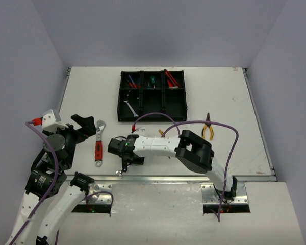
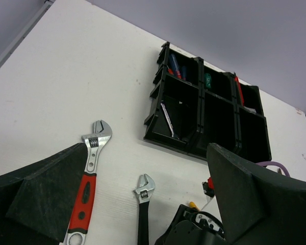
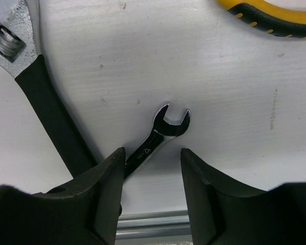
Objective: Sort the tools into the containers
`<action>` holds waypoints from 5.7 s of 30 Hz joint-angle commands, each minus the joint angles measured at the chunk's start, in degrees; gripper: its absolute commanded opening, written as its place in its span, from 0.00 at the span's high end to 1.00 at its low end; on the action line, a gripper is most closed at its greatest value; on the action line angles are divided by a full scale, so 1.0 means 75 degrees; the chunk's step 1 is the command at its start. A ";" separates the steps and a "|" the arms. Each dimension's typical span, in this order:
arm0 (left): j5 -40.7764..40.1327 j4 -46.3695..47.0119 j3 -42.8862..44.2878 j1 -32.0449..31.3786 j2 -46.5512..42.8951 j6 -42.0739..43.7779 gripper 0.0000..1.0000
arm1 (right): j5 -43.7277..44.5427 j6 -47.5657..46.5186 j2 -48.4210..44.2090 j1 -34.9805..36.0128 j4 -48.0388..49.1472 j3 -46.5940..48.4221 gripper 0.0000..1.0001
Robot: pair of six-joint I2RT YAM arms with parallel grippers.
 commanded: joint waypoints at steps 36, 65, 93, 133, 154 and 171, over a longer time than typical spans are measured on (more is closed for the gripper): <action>-0.0018 0.0284 -0.0054 -0.0142 -0.0024 0.0012 0.00 | -0.2025 -0.7501 -0.0079 -0.1041 0.2450 -0.1906 0.51; -0.0006 0.0306 -0.0054 -0.0154 -0.0060 0.0024 0.00 | -0.1875 -0.5834 0.0456 -0.0739 0.1044 -0.1597 0.84; 0.0369 0.0424 -0.0077 -0.0189 0.0104 0.0165 0.00 | -0.0122 -0.6899 -0.2422 -0.0751 0.1151 -0.2062 1.00; 0.0384 0.0470 -0.0104 -0.0193 0.0167 0.0177 0.00 | -0.0243 -1.1314 0.1305 -0.3122 0.4292 0.4106 0.96; 0.0388 0.0486 -0.0127 -0.0200 0.0093 0.0177 0.00 | -0.1506 -1.0387 -0.1548 -0.3130 0.3173 0.1049 0.18; 0.0427 0.0506 -0.0147 -0.0189 0.0104 0.0188 0.00 | -0.2076 -0.8941 -0.5077 -0.3118 0.2971 -0.4274 0.14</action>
